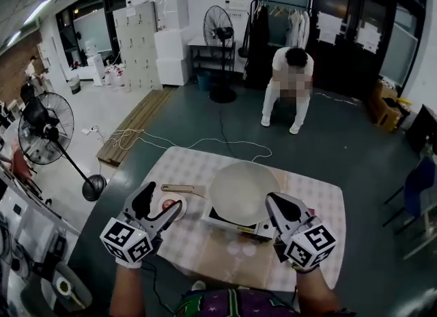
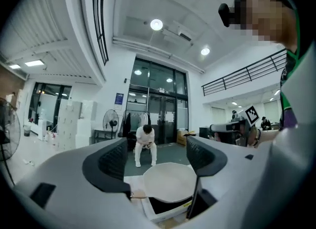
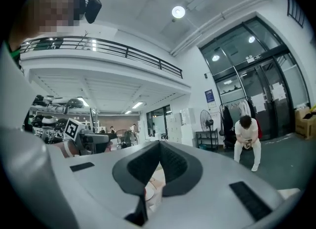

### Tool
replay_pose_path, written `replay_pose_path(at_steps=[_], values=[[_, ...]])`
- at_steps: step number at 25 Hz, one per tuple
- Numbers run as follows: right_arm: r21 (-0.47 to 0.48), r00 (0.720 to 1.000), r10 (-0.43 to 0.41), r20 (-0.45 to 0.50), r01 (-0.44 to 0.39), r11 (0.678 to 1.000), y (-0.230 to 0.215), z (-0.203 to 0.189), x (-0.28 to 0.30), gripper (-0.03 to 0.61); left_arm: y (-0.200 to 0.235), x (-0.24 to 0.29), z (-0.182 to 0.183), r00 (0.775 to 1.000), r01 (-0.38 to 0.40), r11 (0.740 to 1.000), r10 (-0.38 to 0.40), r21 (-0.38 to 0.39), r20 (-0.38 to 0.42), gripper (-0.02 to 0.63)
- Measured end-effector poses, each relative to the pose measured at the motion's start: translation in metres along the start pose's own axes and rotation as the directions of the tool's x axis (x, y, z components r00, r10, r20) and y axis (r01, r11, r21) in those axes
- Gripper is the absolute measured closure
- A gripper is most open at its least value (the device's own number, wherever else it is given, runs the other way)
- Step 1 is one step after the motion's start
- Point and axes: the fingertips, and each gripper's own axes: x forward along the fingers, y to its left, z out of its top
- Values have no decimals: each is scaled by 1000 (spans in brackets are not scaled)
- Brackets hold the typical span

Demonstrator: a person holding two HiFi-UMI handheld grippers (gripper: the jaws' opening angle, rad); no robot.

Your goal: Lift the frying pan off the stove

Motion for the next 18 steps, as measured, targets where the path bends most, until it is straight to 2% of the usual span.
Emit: replay_pose_path(at_steps=[2,7,11,14,18], values=[[-6,1000,-17,2,17,1000,1,-1,11,571,14,9,-9,998,53,999,-53,11,-39,236],[-11,997,-75,2,75,997,3,-6,32,571,44,31,-26,982,155,983,-142,96,-126,235],[-19,991,-135,23,136,991,16,-10,50,571,70,44,-43,957,244,959,-215,144,-194,236],[-9,983,-179,31,179,984,22,-19,66,571,88,59,-65,920,337,925,-284,174,-271,236],[31,973,-229,7,229,973,35,-45,78,571,103,73,-113,847,458,867,-360,194,-390,236]])
